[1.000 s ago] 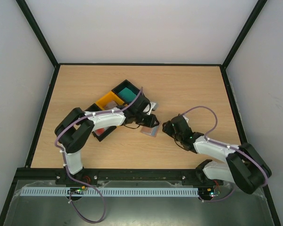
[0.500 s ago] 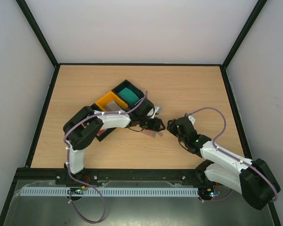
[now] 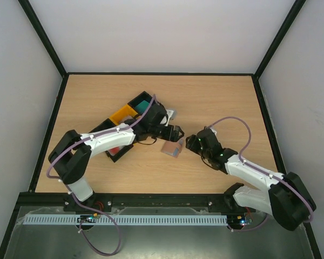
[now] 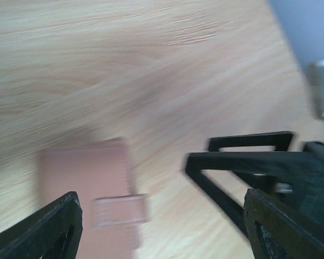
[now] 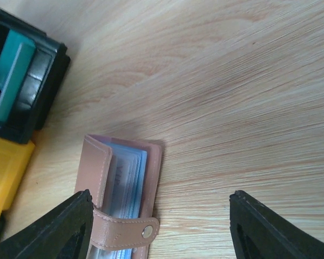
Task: Put the credit cards into the card holder
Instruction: Close the card holder at the center of the board, then turn over the card holder at the center of the board.
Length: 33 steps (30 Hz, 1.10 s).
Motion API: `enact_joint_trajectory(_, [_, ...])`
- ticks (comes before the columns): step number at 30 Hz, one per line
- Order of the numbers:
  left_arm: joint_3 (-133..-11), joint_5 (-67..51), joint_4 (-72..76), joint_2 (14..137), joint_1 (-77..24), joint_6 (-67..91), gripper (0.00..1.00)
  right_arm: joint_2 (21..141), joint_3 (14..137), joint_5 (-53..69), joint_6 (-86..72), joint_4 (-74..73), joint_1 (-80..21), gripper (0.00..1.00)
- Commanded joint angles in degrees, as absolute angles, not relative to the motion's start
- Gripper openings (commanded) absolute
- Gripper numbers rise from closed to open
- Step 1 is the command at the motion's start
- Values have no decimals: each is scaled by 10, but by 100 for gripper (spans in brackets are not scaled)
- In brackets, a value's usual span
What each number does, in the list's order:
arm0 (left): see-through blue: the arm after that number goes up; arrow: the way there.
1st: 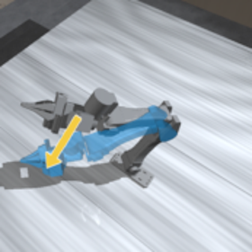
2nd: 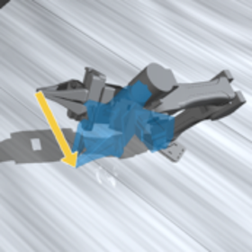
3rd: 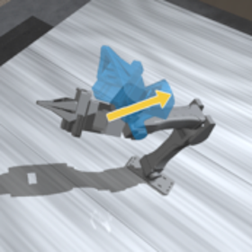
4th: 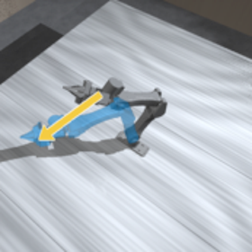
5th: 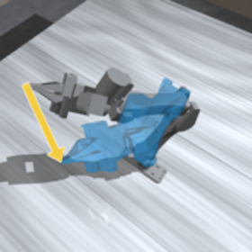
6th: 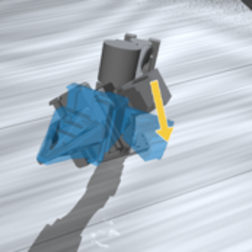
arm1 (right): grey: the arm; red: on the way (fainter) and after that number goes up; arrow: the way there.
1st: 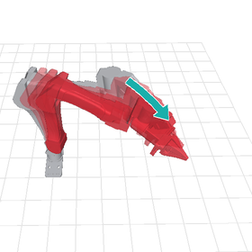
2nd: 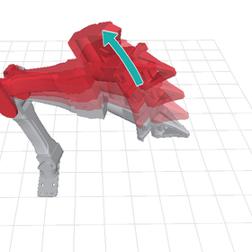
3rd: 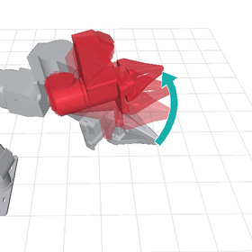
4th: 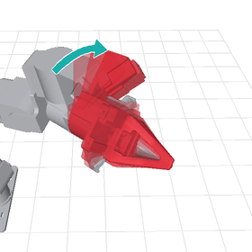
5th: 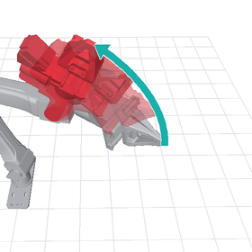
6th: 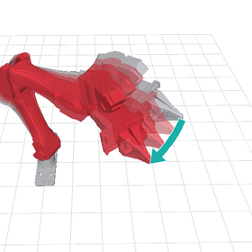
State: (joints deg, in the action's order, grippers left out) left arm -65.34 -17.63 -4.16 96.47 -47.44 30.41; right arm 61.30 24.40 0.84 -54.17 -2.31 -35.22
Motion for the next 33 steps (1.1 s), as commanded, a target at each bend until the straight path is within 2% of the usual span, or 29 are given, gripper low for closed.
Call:
enact_joint_trajectory(1, [-623, -96, -98, 981, -446, 302, 80, 672, 281, 55, -491, -17, -354, 68])
enact_joint_trajectory(3, [-623, -102, -99, 1003, -442, 304, 76, 702, 296, 70, -477, -16, -354, 69])
enact_joint_trajectory(6, [-621, -116, -92, 1028, -440, 306, 64, 740, 312, 87, -456, -8, -355, 69])
enact_joint_trajectory(11, [-617, -127, -84, 1065, -439, 306, 52, 792, 333, 107, -440, 8, -355, 69])
enact_joint_trajectory(15, [-611, -143, -78, 1084, -439, 307, 44, 822, 336, 116, -446, 21, -355, 65])
enact_joint_trajectory(25, [-593, -156, -86, 1101, -435, 313, 43, 896, 347, 115, -465, 19, -355, 42])
enact_joint_trajectory(30, [-573, -186, -70, 1098, -419, 326, 47, 922, 331, 131, -468, 38, -355, 22])
enact_joint_trajectory(33, [-562, -194, -62, 1089, -407, 330, 51, 935, 324, 137, -463, 53, -354, 15])
